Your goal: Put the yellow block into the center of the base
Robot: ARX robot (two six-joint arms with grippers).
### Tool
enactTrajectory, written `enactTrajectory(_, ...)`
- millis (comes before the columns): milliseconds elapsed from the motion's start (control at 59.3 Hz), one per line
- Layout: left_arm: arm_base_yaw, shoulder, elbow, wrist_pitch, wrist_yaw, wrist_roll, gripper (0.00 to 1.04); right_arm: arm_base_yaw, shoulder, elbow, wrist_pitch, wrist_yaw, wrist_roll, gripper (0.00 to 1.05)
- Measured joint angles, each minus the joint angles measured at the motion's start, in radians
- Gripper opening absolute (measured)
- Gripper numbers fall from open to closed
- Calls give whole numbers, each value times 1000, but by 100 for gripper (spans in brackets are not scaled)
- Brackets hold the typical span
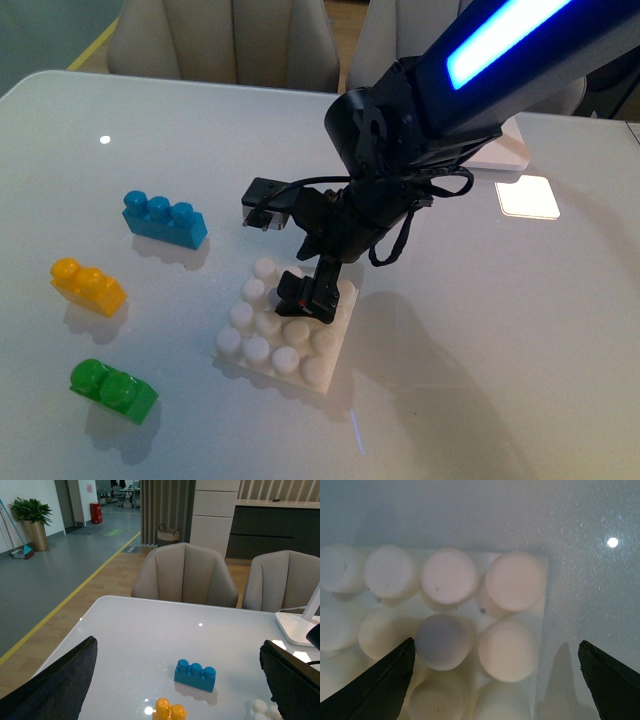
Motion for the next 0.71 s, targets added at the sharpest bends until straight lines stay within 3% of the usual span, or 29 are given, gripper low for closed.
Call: enactTrajectory(708, 0, 0, 0, 0, 0, 0, 97, 65, 101, 219, -51, -42, 16, 96)
